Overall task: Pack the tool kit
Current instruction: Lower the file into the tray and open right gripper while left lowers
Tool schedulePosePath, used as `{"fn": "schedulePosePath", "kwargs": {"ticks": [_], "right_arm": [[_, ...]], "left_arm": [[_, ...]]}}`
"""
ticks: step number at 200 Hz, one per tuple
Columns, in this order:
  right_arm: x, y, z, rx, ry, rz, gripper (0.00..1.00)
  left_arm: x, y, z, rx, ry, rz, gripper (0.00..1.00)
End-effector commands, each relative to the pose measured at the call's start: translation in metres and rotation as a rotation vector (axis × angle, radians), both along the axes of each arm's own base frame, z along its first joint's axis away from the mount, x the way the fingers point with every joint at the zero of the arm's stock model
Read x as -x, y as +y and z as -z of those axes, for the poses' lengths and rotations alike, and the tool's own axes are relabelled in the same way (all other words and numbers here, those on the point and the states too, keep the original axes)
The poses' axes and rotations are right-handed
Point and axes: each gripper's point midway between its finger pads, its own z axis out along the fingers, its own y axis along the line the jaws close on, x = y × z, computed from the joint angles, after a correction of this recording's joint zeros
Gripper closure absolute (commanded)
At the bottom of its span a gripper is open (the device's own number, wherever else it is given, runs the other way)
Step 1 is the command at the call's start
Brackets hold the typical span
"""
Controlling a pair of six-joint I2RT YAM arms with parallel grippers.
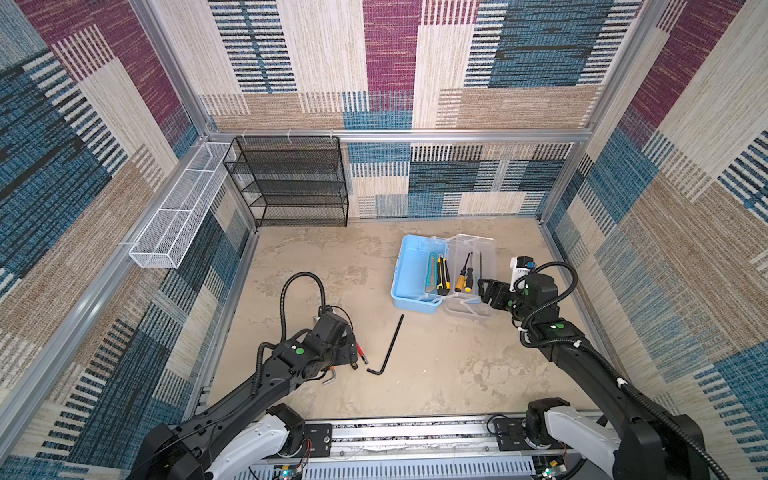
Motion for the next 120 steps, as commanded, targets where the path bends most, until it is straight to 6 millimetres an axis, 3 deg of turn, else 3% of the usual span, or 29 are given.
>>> {"fn": "schedulePosePath", "kwargs": {"ticks": [1,58,120], "right_arm": [[-0.005,-0.004,-0.010,0.018,-0.053,0.017,0.15],[-0.002,-0.009,-0.008,0.037,-0.059,0.039,0.13],[0.007,-0.015,-0.009,0.040,-0.074,0.064,0.10]], "left_arm": [[0.007,0.000,0.008,-0.006,0.047,-0.019,0.21],[0.011,-0.007,0.018,-0.036,0.093,0.010,0.33],[0.008,-0.007,0.025,-0.080,0.107,0.014,0.34]]}}
